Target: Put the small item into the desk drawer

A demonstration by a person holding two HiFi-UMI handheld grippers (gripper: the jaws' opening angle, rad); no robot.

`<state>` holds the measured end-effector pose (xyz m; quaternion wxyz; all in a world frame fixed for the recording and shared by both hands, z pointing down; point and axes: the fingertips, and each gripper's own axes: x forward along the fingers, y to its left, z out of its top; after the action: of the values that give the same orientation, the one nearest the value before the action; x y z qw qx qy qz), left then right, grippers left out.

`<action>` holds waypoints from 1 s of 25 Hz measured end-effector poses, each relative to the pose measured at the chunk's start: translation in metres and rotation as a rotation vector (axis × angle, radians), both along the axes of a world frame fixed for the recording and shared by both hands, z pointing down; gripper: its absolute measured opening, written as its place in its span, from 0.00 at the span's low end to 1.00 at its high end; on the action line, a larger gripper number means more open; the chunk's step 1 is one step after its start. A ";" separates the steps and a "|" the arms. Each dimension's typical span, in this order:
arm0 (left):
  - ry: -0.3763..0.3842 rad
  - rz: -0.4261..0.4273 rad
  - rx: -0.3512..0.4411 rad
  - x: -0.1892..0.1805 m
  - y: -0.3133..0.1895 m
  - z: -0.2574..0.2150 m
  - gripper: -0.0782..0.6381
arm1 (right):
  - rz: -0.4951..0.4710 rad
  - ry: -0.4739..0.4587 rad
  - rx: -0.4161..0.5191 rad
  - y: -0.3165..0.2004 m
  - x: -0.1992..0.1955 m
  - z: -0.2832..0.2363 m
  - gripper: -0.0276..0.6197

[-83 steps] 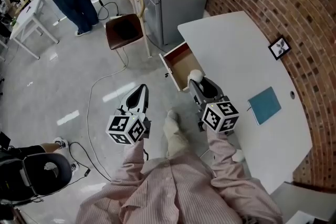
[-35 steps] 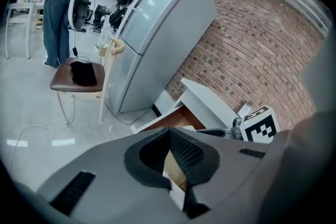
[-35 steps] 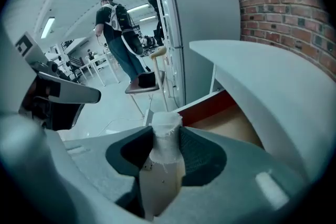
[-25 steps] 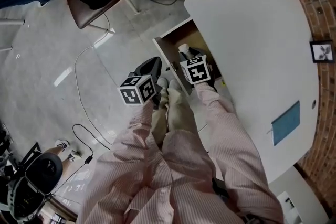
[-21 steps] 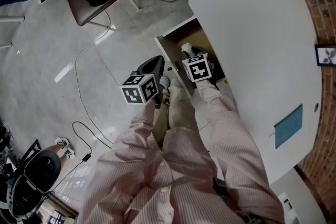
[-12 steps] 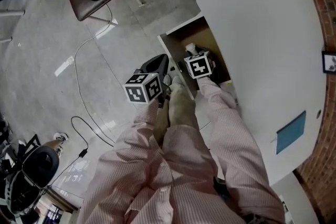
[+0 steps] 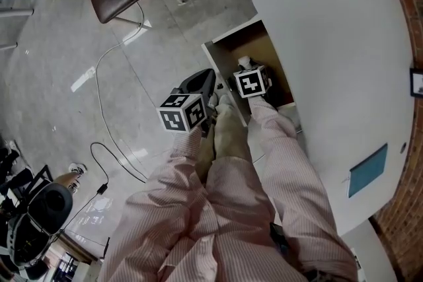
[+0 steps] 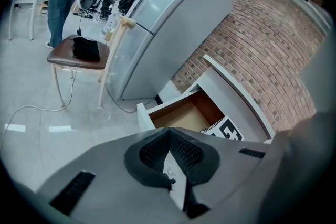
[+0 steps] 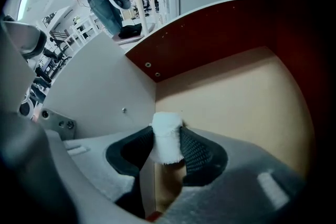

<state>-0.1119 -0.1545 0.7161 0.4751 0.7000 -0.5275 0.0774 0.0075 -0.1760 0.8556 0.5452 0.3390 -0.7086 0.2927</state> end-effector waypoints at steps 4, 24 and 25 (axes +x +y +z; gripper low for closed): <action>0.001 0.000 0.001 0.002 0.001 -0.002 0.11 | -0.009 0.017 -0.026 0.005 0.003 0.006 0.28; 0.014 0.010 0.065 0.004 0.003 -0.065 0.11 | 0.010 -0.176 0.204 -0.014 -0.038 -0.088 0.31; 0.016 0.012 0.071 0.004 0.004 -0.071 0.11 | 0.007 -0.189 0.217 -0.013 -0.039 -0.099 0.29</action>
<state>-0.1077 -0.1501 0.6448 0.4535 0.7203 -0.5219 0.0560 -0.0319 -0.1891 0.7571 0.4350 0.3692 -0.7833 0.2468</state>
